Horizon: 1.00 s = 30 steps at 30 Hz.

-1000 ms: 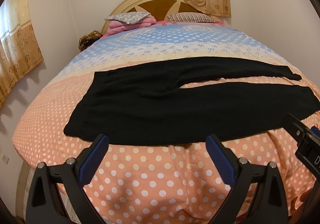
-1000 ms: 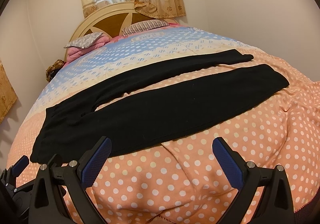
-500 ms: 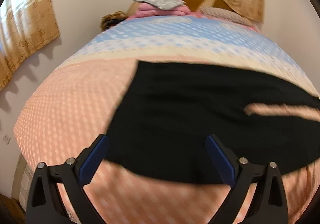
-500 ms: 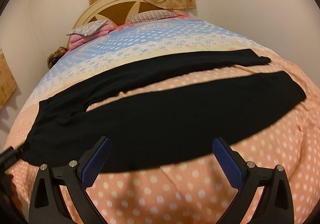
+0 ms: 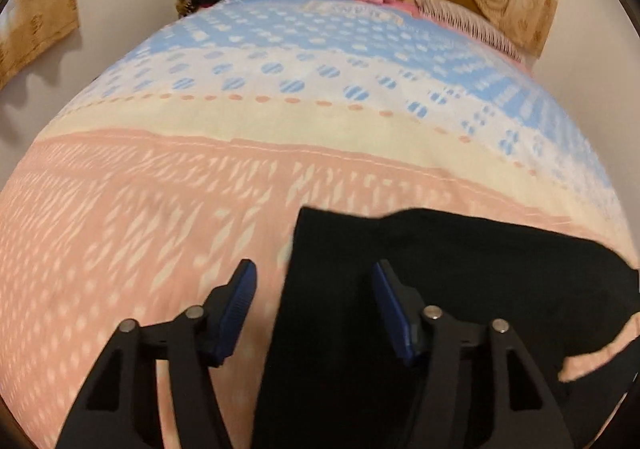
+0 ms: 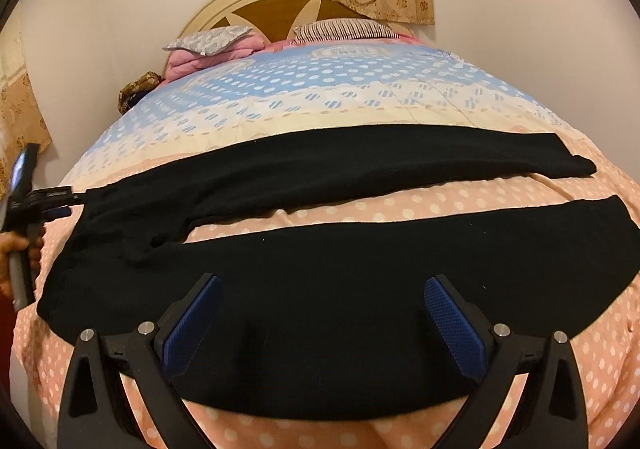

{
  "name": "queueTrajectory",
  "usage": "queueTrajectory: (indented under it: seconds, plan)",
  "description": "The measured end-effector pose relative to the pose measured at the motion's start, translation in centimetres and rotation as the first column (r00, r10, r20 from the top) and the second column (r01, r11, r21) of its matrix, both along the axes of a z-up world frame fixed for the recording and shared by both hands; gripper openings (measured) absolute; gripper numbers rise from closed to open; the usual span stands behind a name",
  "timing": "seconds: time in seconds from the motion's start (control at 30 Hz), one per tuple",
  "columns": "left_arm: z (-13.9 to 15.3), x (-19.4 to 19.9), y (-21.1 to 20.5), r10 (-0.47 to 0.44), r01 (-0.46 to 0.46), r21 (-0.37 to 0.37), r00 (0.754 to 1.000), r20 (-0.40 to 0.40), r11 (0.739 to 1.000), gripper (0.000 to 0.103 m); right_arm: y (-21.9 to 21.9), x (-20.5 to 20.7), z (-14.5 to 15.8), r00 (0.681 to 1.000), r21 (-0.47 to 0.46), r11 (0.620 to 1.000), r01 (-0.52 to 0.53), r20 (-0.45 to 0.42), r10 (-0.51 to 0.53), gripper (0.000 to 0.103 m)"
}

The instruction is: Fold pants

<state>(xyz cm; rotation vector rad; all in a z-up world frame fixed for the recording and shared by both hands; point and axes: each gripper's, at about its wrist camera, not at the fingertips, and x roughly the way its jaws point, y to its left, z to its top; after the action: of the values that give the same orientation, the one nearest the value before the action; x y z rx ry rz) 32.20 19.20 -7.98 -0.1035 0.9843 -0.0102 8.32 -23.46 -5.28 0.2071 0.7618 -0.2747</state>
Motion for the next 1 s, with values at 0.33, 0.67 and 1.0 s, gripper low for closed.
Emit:
queueTrajectory:
  seconds: [0.33, 0.67, 1.0]
  plan:
    - [-0.6, 1.7, 0.4, -0.065, 0.067, -0.084, 0.998, 0.027, 0.994, 0.023, -2.4, 5.0, 0.2, 0.991, 0.091, 0.989, -0.118, -0.054, 0.123, 0.082]
    - [0.3, 1.8, 0.2, -0.073, 0.079, -0.057, 0.993, 0.093, 0.995, 0.013, -7.1, 17.5, 0.9, 0.941, -0.040, 0.946, -0.322, -0.122, 0.315, 0.076]
    - [-0.3, 2.7, 0.2, -0.064, 0.067, -0.044, 0.996, 0.068, 0.997, 0.014, -9.4, 26.3, -4.2, 0.792, 0.033, 0.839, -0.542, -0.313, 0.524, 0.076]
